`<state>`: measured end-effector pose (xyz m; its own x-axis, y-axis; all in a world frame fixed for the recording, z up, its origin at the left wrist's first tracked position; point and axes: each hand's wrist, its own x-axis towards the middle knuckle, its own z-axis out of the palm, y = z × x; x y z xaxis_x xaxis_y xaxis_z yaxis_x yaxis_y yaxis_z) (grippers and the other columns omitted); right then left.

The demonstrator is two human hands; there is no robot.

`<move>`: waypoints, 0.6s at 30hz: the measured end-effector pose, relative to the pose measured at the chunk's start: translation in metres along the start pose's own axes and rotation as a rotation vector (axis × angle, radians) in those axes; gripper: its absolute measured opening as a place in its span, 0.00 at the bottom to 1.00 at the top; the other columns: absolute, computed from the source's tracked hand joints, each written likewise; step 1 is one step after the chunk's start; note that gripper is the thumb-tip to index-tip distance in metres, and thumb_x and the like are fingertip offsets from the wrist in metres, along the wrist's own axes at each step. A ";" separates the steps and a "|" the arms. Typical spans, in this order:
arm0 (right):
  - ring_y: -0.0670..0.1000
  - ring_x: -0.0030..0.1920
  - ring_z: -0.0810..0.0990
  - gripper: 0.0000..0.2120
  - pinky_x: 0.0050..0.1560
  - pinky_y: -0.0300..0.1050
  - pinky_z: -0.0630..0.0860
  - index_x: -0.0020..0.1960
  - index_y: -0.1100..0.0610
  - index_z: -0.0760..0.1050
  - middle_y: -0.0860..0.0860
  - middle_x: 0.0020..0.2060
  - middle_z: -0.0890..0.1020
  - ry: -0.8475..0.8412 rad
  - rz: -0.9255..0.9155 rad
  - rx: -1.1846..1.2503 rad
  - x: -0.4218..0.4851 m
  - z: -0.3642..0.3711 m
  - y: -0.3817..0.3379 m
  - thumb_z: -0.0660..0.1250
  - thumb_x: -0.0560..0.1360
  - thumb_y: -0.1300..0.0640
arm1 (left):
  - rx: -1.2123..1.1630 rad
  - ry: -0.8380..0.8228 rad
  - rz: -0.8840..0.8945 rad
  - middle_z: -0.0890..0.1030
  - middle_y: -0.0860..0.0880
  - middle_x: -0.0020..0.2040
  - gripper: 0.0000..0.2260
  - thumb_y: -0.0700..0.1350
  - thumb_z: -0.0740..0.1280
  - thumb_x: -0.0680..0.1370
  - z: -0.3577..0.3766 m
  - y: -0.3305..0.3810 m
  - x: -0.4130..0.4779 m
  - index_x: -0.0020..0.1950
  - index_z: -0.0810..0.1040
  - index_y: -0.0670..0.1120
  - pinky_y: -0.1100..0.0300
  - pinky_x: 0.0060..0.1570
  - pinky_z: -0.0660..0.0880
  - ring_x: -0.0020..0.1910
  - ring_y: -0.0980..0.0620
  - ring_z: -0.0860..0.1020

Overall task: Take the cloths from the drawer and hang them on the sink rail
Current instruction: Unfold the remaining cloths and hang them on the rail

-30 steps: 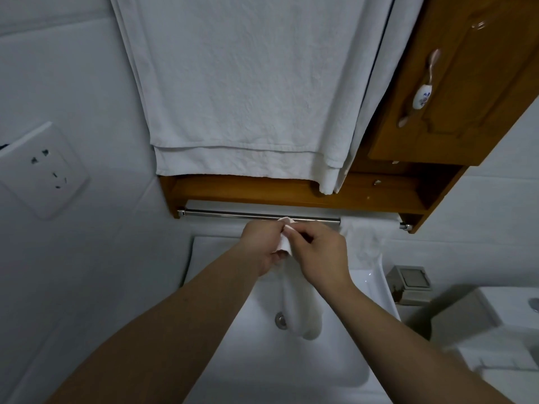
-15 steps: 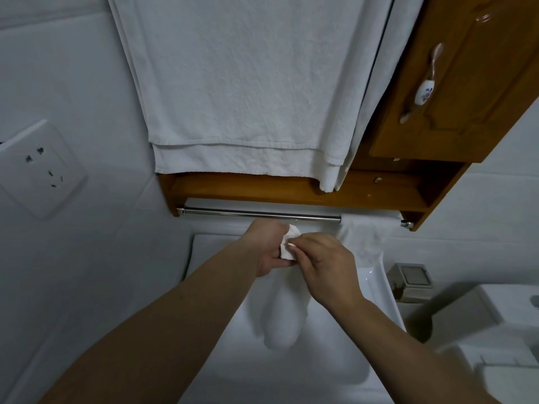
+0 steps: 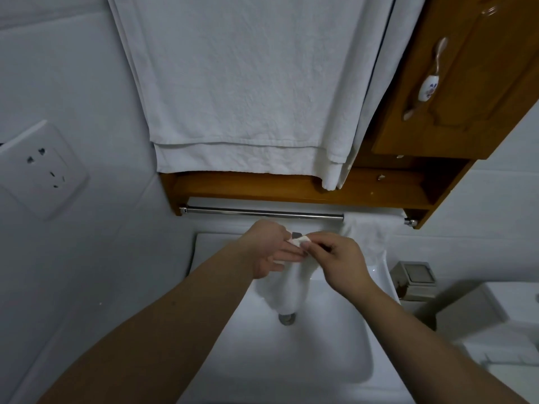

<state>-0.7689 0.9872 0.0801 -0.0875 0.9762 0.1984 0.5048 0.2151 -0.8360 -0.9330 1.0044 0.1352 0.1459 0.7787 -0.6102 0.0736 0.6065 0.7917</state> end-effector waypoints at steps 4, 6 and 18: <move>0.42 0.37 0.81 0.09 0.39 0.36 0.75 0.45 0.51 0.85 0.43 0.35 0.85 0.038 0.168 0.137 0.007 -0.009 -0.006 0.67 0.79 0.56 | -0.061 -0.112 0.041 0.86 0.40 0.48 0.15 0.44 0.56 0.85 -0.001 0.000 -0.003 0.73 0.69 0.49 0.49 0.55 0.79 0.50 0.43 0.86; 0.48 0.37 0.81 0.08 0.41 0.51 0.77 0.44 0.53 0.86 0.50 0.36 0.85 0.097 0.210 0.216 0.010 -0.012 -0.011 0.68 0.78 0.56 | -0.052 -0.120 0.097 0.87 0.41 0.47 0.15 0.45 0.58 0.85 -0.002 0.000 -0.004 0.72 0.72 0.50 0.54 0.49 0.81 0.47 0.45 0.86; 0.62 0.53 0.84 0.12 0.53 0.53 0.80 0.56 0.66 0.81 0.62 0.50 0.85 -0.048 0.452 0.843 0.015 -0.022 -0.038 0.63 0.81 0.59 | 0.267 0.267 0.556 0.84 0.53 0.40 0.08 0.50 0.77 0.71 0.009 -0.003 -0.002 0.48 0.85 0.49 0.59 0.43 0.77 0.41 0.55 0.82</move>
<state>-0.7707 0.9934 0.1264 -0.0805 0.9676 -0.2393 -0.2834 -0.2523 -0.9252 -0.9243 1.0001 0.1344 -0.0135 0.9975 -0.0690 0.3043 0.0698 0.9500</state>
